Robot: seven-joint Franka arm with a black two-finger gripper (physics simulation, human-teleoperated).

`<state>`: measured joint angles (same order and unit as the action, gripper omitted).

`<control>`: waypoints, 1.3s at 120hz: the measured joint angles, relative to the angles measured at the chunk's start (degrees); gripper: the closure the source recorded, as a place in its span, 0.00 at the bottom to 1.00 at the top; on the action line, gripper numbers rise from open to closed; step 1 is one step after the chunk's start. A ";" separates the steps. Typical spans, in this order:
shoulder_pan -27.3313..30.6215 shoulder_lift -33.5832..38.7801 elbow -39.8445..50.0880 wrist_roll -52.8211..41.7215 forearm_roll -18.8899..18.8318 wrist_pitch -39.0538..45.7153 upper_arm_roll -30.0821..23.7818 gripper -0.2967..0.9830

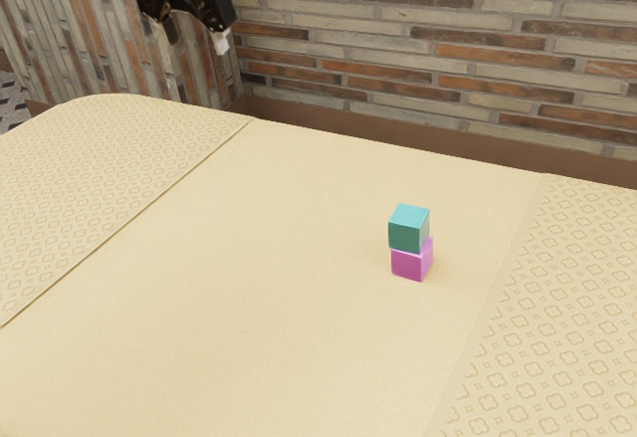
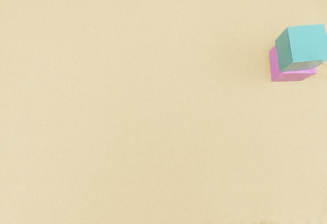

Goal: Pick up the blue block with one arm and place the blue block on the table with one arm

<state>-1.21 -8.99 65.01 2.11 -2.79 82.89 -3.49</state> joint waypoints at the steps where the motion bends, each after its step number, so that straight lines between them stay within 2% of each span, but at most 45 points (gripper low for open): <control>1: -0.64 -0.54 -0.01 0.02 0.00 0.22 0.00 0.23; 13: -5.04 -5.30 0.03 0.18 -0.01 3.28 -0.04 0.23; 34: -7.07 -8.32 0.02 0.42 -0.01 8.44 0.26 0.23; 44: -8.44 -12.70 -0.03 0.44 -0.01 11.61 0.76 0.23; 63: -14.48 -21.39 -1.50 0.52 1.86 18.52 9.32 0.23; 77: -17.71 -26.16 -5.55 0.61 2.78 21.95 11.04 0.23; 123: -20.06 -37.86 -11.20 3.28 8.95 26.52 11.22 0.23; 156: -19.43 -44.92 -18.42 4.97 10.26 28.50 10.93 0.23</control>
<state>-20.64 -53.90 46.60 7.08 7.47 111.40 7.45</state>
